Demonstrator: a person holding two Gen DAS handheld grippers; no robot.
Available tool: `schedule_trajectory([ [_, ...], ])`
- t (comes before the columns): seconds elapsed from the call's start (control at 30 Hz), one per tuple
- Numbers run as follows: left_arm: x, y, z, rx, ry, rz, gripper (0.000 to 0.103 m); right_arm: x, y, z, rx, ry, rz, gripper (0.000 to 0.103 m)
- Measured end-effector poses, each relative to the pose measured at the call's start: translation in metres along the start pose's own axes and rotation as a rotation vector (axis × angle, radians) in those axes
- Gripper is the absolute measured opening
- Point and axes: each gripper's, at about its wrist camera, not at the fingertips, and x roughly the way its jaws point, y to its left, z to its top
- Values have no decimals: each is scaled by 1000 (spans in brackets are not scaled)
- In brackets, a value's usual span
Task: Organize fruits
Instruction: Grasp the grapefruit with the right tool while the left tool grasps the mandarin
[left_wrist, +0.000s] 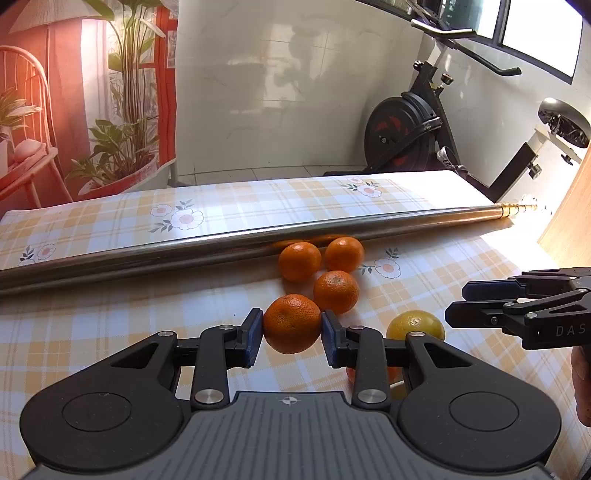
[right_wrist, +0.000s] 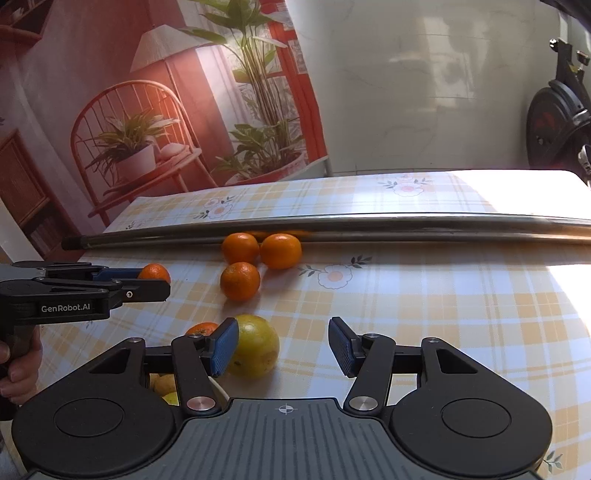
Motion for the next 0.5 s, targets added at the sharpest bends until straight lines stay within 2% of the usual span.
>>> schedule_trajectory([
  [0.17,-17,1,-7,-28,-15,25,36,13,14,-2,-35,36,24,51],
  [0.3,-32,1,-13,-49,-20,29,36,20,14,-2,-11,56,41,50],
  [0.43,-47,-3,-21,-40,-22,43,36,26,8,-3,41,66,84,42],
  [0.5,-53,-6,-24,-41,-28,44,36,26,7,-3,54,63,85,42],
])
